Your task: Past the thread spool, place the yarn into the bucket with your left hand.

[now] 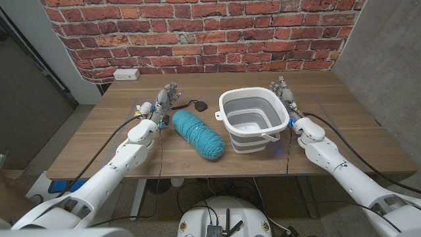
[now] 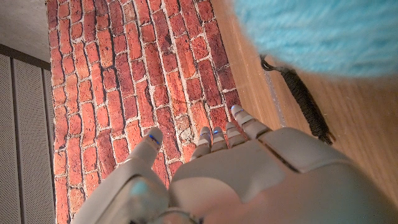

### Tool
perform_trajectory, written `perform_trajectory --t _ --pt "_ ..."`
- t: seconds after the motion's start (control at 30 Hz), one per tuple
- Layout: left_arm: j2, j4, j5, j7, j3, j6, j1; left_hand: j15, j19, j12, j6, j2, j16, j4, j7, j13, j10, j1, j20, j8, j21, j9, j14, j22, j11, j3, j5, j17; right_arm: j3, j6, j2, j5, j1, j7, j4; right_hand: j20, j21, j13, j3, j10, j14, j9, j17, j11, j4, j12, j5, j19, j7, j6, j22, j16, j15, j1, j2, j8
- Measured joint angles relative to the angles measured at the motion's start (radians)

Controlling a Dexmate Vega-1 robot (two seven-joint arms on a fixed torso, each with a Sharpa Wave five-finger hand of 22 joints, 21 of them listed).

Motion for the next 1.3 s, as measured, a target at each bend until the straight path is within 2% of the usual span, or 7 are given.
perform_trajectory --t 0.33,0.4,0.67,0.7,0.97,1.0,1.3 --pt "0.013 -0.054 0.014 0.032 -0.002 0.015 0.019 0.0 0.0 0.0 0.0 0.0 0.0 -0.003 0.0 0.0 0.004 0.0 0.0 0.0 0.0 0.0 0.0 0.0 0.004 0.003 0.0 0.0 -0.001 0.034 0.003 -0.006 0.008 0.022 0.028 0.0 0.0 0.0 0.0 0.0 0.0 0.0 -0.003 0.0 0.0 0.0 0.004 0.0 0.0 0.0 0.0 0.0 0.0 0.0 0.0 0.0" --pt "0.017 -0.067 0.017 0.04 -0.003 0.02 0.025 0.0 0.0 0.0 0.0 0.0 0.0 -0.003 0.0 0.0 0.004 0.0 0.0 0.0 0.0 0.0 0.0 0.0 0.004 0.003 0.0 0.0 0.0 0.037 0.003 -0.006 0.008 0.023 0.031 0.0 0.0 0.0 0.0 -0.001 -0.001 0.0 -0.007 -0.001 0.0 0.0 0.004 0.0 -0.01 -0.003 0.0 0.0 -0.001 0.0 0.0 0.0" --pt "0.026 -0.091 0.027 0.06 -0.005 0.027 0.035 0.0 0.005 0.0 0.0 0.0 0.0 -0.008 0.0 0.0 0.004 0.0 -0.005 0.004 0.0 0.0 0.0 0.0 0.004 0.008 0.0 0.0 0.007 0.041 0.002 -0.006 0.003 0.022 0.033 -0.006 0.0 0.0 0.01 -0.006 -0.004 0.0 -0.012 -0.006 -0.001 0.0 0.004 -0.006 -0.012 -0.006 0.0 0.0 -0.004 0.0 0.0 0.0" --pt "0.036 -0.113 0.028 0.06 -0.008 0.028 0.046 0.0 0.005 0.0 0.0 0.0 0.0 -0.008 0.0 0.0 0.004 0.0 -0.005 0.004 0.0 0.0 0.0 0.0 0.004 0.008 0.0 0.0 0.007 0.044 0.002 -0.007 0.003 0.014 0.034 -0.006 0.0 0.0 0.012 -0.006 -0.004 0.0 -0.013 -0.006 -0.003 0.0 0.004 -0.006 -0.012 -0.006 0.0 0.0 -0.004 0.0 0.0 0.0" --pt "0.036 -0.113 0.048 0.061 -0.008 0.013 0.046 0.0 0.005 0.0 0.003 0.004 0.0 -0.012 -0.003 0.0 0.008 0.004 -0.005 0.004 0.0 0.0 0.0 0.0 0.0 0.01 0.0 0.0 0.012 0.044 -0.001 -0.007 -0.005 0.014 0.032 -0.006 0.0 0.0 0.016 -0.006 0.001 0.0 -0.02 -0.006 -0.007 0.0 0.011 -0.006 -0.012 -0.006 0.0 0.0 -0.008 0.0 0.0 0.0" --pt "0.059 -0.138 0.051 0.06 -0.015 0.008 0.06 0.0 0.005 0.0 0.003 0.004 0.0 -0.014 -0.003 0.0 0.008 0.004 -0.005 0.004 0.0 0.0 0.0 0.0 0.0 0.008 0.0 0.0 0.014 0.047 -0.001 -0.012 -0.007 -0.01 0.031 -0.006 0.0 0.0 0.016 -0.006 0.002 0.0 -0.021 -0.006 -0.007 0.0 0.011 -0.006 -0.012 -0.006 0.0 0.0 -0.009 0.0 0.0 0.0" --pt "0.091 -0.158 0.077 0.031 -0.019 -0.024 0.064 -0.007 0.011 0.001 0.013 0.009 0.0 -0.034 -0.013 0.0 0.013 0.009 0.0 0.008 0.008 0.0 0.007 0.0 -0.006 0.008 0.0 -0.003 0.016 0.051 0.005 -0.019 -0.015 -0.038 0.023 -0.006 0.006 -0.003 0.023 -0.006 0.002 0.0 -0.026 -0.006 -0.008 0.0 0.012 -0.006 -0.012 -0.006 0.0 0.0 -0.009 0.0 0.0 0.0"
